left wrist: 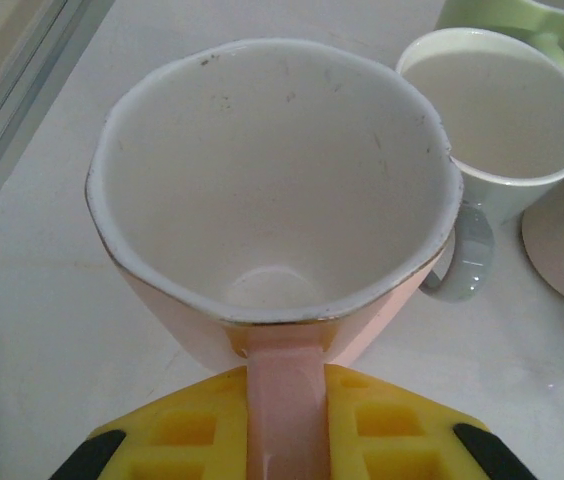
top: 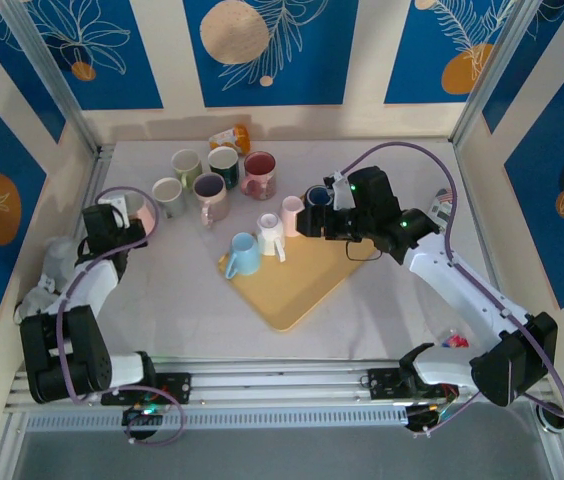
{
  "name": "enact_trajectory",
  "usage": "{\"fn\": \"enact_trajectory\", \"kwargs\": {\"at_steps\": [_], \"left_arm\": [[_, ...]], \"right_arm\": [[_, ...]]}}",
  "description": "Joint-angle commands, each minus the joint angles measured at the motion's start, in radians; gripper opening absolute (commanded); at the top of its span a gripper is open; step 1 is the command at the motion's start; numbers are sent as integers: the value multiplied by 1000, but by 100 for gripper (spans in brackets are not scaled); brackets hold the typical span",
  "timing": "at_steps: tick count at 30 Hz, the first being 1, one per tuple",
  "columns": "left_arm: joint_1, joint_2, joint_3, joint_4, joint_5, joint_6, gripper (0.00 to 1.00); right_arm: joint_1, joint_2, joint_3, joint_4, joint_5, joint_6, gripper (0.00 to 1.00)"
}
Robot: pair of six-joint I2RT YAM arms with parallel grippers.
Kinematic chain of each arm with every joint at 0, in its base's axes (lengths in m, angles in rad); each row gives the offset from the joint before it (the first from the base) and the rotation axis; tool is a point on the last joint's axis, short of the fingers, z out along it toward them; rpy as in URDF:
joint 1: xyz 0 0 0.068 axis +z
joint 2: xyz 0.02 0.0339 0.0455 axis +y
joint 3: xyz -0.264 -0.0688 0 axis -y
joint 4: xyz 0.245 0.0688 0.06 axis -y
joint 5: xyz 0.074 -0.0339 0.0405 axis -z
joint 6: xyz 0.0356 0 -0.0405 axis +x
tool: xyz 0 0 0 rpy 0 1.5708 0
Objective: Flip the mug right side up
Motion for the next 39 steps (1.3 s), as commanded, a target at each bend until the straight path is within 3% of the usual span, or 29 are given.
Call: {"fn": "enact_trajectory", "kwargs": {"at_steps": [1,13,16,19,25,29,34,37,39], "left_arm": [[9,11,-7,189,20,40,0],[0,64,-19,187,-50,59,2],[0,57,-20,175,-34,65,26],[0,46,-24,158,-13,70,42],[-2,-64,-42,118,-17,72,57],[-3,-150,4,-25,-30,45,60],[-6,-214,128,-296,-16,-42,61],[-9,-248,187,-424,93,-99,62],[-20,-263,217,-507,229,-120,62]], "right_arm": [[8,3,21,-12,-27,-11,59],[9,7,21,-6,-33,4,58],[9,3,19,-9,-29,6,58],[8,0,18,-6,-24,8,58],[6,-6,21,-23,-19,8,58],[11,-30,41,-72,21,26,59],[18,-36,79,-200,151,159,58],[26,-21,100,-282,207,241,58],[27,5,126,-347,227,294,58]]}}
